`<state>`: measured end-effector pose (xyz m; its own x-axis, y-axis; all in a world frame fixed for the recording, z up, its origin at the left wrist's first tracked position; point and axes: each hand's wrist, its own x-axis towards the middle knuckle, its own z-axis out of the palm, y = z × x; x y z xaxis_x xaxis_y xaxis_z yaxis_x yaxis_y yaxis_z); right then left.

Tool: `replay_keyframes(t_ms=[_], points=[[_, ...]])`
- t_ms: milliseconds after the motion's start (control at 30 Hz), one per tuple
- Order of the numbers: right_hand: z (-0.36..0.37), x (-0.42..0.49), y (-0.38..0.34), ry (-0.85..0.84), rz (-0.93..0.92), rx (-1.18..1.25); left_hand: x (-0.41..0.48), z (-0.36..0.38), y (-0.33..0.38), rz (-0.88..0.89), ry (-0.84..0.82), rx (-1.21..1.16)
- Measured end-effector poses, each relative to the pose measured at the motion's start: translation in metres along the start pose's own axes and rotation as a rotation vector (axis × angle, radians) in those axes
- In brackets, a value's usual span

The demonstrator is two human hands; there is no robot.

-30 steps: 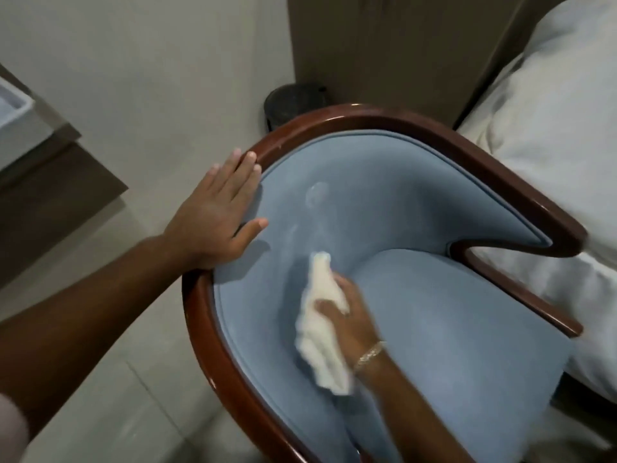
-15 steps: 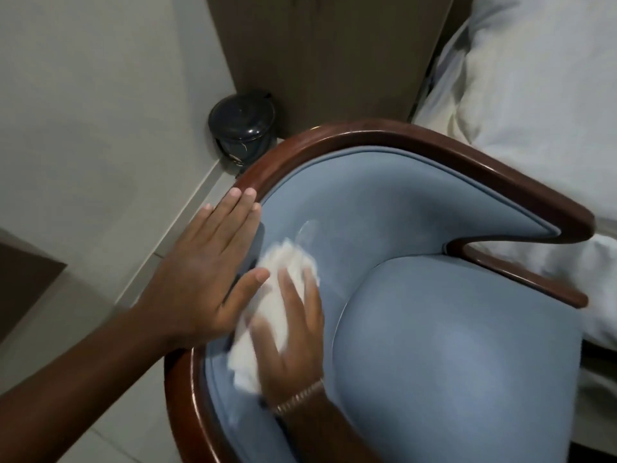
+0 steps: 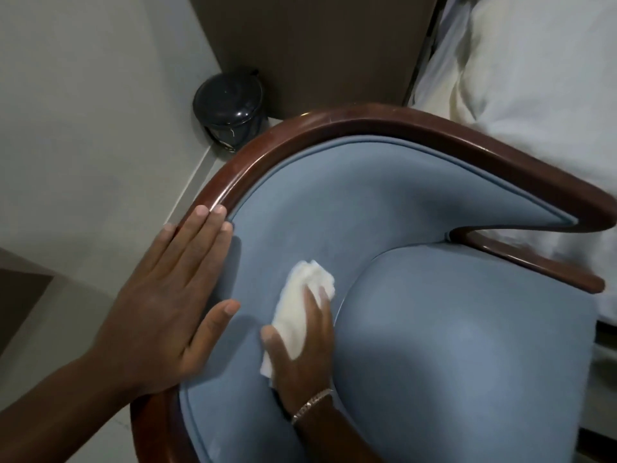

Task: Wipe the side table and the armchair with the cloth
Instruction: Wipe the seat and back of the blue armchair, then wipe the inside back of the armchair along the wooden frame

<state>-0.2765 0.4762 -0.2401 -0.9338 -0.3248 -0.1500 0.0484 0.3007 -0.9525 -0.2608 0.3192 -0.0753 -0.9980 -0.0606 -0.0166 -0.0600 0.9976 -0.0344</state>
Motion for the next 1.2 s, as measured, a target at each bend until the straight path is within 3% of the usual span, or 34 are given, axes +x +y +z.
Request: replay_keyframes(t_ms=[67,133,200,233,300,333,467,600,700,800,867,933,1000,1100,1133,1200], points=[[0.019,0.015,-0.029,0.056,-0.056,0.003,-0.007,-0.003,-0.006,-0.01,-0.027,-0.003],[0.011,0.067,-0.03,0.272,0.003,0.026,-0.003,-0.005,-0.005,-0.015,0.003,0.002],[-0.024,0.131,-0.017,0.474,0.121,0.073,0.006,-0.003,0.005,-0.036,0.027,0.0],[-0.041,0.154,-0.011,0.497,0.225,0.149,0.013,-0.003,0.011,-0.043,0.035,-0.009],[-0.048,0.152,-0.009,0.388,0.368,0.262,0.013,-0.003,0.011,-0.059,0.007,-0.027],[-0.039,0.134,-0.016,0.297,0.342,0.235,0.01,-0.004,0.007,-0.065,-0.001,-0.04],[-0.018,0.007,-0.07,-0.098,-0.101,-0.058,0.003,-0.003,0.0,-0.034,0.039,-0.127],[-0.078,-0.077,-0.077,-0.548,-0.31,-0.281,0.005,0.0,-0.003,-0.037,0.042,-0.214],[-0.141,-0.085,-0.084,-0.713,-0.252,-0.321,0.002,-0.003,-0.006,-0.02,0.026,-0.217],[-0.185,-0.094,-0.098,-0.717,0.06,-0.391,0.004,-0.01,-0.006,-0.033,-0.014,-0.318],[-0.197,-0.102,-0.109,-0.586,0.301,-0.314,0.003,-0.023,-0.006,-0.098,-0.077,-0.542],[-0.189,-0.101,-0.132,-0.448,0.29,-0.266,-0.003,-0.036,-0.011,-0.252,-0.139,-0.949],[-0.15,-0.087,-0.178,-0.282,0.153,-0.248,-0.02,-0.057,-0.024,-0.44,-0.218,-1.415],[-0.062,-0.058,-0.26,-0.214,-0.248,-0.298,-0.058,-0.087,-0.063,-0.615,-0.327,-1.944],[-0.029,-0.049,-0.283,-0.245,-0.345,-0.349,-0.072,-0.097,-0.081,-0.611,-0.315,-2.063],[0.038,-0.036,-0.324,-0.353,-0.474,-0.414,-0.098,-0.115,-0.12,-0.618,-0.104,-2.211]])
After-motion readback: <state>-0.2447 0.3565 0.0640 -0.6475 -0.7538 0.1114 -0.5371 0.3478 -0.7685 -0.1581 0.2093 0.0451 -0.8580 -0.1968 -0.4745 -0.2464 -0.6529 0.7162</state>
